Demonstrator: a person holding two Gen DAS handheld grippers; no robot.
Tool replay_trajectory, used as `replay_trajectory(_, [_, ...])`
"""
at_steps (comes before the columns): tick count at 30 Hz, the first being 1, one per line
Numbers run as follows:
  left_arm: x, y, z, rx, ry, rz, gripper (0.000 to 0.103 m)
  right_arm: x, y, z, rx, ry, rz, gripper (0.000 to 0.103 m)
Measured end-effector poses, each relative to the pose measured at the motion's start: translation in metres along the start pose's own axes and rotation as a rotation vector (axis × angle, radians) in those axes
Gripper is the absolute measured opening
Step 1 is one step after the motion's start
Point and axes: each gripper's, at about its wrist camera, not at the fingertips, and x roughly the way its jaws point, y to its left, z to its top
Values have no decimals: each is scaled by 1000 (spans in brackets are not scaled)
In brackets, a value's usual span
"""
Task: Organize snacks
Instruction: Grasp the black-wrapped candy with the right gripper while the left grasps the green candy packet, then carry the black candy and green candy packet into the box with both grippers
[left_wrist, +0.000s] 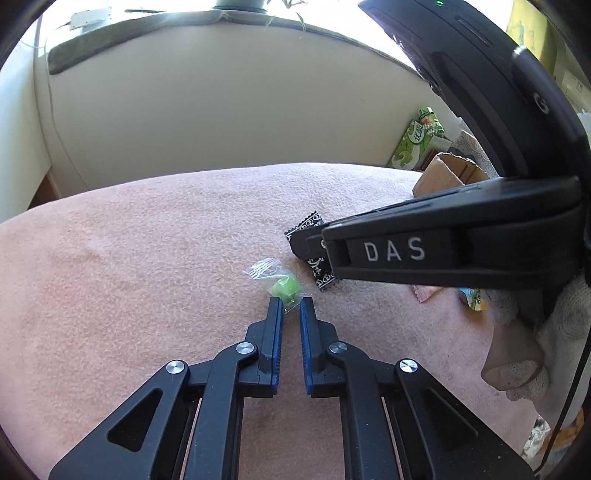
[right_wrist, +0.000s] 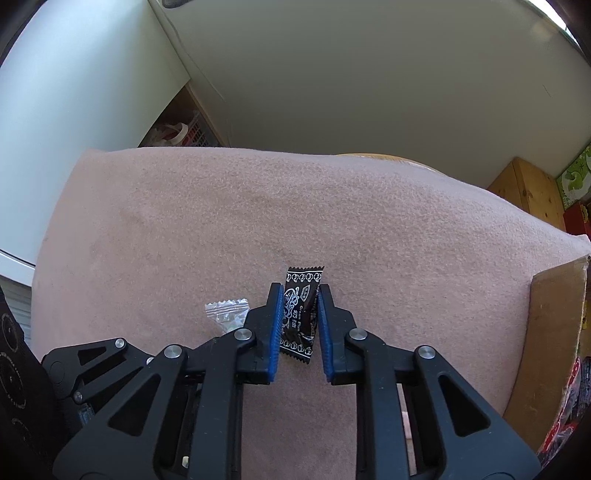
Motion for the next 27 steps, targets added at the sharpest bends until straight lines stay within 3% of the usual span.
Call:
replay_trajectory(3, [-3, 3, 1, -8, -6, 18, 11, -1, -1, -3, -5, 1, 5, 18])
replay_trajectory(8, [-8, 6, 2, -8, -19, 38, 27, -6, -12, -5, 17, -11, 13, 18])
replay_trajectory(12, [5, 0, 8, 7, 16, 61, 30, -9, -24, -8, 53, -17, 30, 17])
replay_trajectory(15, [8, -5, 8, 29, 11, 89, 29, -15, -29, -13, 60, -26, 30, 17])
replay_trajectory(17, [8, -3, 8, 31, 8, 100, 23, -19, -31, -15, 60, -32, 33, 16])
replay_trajectory(27, [-5, -6, 8, 32, -8, 128, 22, -36, -39, -35, 52, -64, 62, 11])
